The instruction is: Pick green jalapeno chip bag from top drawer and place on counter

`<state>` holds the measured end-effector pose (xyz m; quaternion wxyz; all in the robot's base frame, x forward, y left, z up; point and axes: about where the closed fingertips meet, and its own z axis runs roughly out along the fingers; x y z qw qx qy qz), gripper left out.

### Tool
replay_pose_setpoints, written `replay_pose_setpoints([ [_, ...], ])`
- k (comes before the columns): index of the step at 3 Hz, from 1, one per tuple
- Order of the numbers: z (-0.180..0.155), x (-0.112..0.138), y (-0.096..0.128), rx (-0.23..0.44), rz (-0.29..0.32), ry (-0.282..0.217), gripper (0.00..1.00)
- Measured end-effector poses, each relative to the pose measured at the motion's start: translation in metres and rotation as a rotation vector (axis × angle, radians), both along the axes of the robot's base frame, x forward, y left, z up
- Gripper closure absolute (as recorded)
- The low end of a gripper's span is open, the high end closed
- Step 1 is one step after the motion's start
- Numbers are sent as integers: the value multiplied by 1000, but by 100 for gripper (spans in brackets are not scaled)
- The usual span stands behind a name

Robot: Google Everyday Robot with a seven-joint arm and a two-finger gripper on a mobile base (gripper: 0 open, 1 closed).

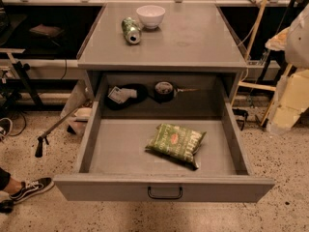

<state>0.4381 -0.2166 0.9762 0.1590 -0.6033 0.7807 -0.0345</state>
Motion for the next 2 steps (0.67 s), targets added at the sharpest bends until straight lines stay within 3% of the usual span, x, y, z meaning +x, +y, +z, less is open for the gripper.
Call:
replay_pose_setpoints([
  [2,-10,11,-2,19,-3,-17,0],
])
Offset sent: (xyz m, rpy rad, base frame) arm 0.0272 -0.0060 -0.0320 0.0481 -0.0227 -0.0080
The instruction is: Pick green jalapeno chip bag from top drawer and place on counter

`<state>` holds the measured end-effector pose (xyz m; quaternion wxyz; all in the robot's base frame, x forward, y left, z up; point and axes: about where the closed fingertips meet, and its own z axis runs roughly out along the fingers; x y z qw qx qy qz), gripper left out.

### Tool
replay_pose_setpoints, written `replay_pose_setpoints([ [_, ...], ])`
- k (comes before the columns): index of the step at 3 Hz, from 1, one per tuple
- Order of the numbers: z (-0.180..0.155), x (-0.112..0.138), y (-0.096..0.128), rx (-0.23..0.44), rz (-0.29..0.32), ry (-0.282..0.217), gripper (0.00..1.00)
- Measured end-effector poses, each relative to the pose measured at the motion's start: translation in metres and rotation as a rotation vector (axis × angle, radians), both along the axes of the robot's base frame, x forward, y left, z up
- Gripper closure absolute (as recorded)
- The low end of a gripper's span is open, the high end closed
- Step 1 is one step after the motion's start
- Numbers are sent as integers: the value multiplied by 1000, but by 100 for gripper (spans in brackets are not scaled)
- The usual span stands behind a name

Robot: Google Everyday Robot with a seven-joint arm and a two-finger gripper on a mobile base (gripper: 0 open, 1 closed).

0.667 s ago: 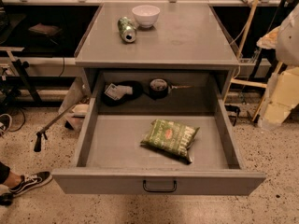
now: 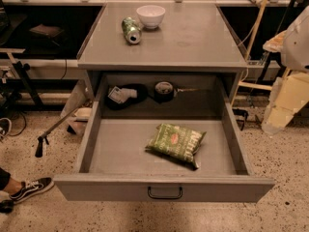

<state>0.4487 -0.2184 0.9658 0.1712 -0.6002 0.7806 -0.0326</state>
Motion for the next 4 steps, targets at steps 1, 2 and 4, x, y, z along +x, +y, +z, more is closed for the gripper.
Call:
replay_pose_setpoints([
  [1,-27,21,8,6,30,-6,0],
  [2,-69,44,31,48,79,36,0],
  [4,-115,62,65,89,165,71,0],
])
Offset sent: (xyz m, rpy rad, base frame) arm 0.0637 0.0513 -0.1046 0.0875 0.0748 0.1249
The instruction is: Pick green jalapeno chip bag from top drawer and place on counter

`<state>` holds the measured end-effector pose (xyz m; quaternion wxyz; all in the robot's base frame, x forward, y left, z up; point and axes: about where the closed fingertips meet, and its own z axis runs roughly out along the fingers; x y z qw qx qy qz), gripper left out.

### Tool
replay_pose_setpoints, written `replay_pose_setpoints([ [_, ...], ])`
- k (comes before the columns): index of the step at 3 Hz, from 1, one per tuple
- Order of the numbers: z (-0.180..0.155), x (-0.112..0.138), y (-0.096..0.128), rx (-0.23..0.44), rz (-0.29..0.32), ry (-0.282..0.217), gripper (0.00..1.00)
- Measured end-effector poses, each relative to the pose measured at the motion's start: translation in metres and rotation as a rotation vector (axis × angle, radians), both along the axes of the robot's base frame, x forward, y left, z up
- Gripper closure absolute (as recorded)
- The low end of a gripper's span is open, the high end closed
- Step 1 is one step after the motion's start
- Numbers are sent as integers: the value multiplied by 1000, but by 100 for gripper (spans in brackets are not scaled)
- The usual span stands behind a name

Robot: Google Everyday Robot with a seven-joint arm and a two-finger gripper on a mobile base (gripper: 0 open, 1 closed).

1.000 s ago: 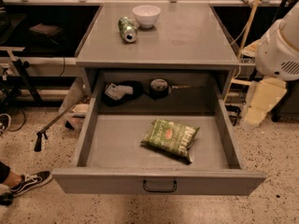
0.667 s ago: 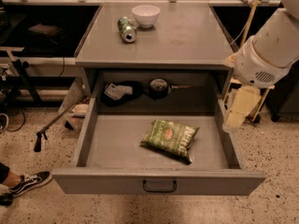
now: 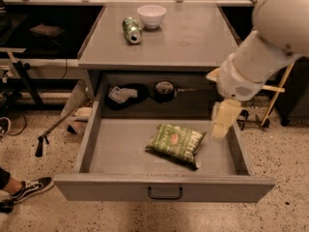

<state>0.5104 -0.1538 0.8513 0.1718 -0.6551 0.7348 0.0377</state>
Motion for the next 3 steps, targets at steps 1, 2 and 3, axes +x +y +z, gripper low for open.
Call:
replay_pose_setpoints([
  [1,-65,26,52,63,99,49,0],
  [2,-119,47,84,114,140,68,0],
  [3,-161,63,87,117,129,71,0],
])
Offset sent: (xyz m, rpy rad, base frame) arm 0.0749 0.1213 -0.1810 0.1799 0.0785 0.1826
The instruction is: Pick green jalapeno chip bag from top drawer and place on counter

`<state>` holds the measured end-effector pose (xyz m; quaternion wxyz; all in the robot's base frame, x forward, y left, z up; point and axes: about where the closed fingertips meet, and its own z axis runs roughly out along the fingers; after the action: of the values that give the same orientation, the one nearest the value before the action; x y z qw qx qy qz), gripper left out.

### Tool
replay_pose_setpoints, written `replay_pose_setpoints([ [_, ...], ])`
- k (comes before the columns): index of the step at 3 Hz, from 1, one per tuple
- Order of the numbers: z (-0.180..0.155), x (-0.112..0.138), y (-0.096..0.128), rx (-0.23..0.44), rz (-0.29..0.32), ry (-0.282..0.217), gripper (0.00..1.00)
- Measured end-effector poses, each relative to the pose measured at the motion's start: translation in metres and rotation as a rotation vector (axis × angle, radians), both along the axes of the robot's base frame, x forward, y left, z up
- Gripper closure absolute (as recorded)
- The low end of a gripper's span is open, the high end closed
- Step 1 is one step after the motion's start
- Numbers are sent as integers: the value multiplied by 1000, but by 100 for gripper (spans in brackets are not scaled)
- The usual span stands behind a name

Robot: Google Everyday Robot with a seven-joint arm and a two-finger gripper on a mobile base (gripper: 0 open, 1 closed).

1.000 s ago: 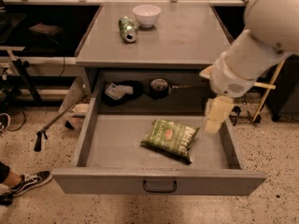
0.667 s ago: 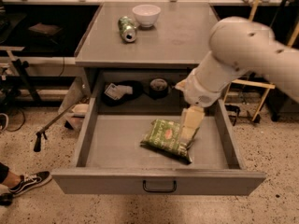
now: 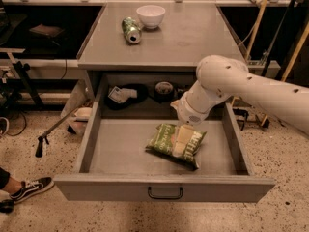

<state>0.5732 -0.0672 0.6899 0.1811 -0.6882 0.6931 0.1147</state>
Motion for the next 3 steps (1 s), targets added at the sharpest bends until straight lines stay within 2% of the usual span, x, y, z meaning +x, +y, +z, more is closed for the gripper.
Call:
replay_pose_setpoints([
  [1,-41,7,-19,-25,-47,43,0],
  [2,-78,0,-32,-53,-55,110,0],
  [3,-80,-1,-32,-53,-55,114,0],
])
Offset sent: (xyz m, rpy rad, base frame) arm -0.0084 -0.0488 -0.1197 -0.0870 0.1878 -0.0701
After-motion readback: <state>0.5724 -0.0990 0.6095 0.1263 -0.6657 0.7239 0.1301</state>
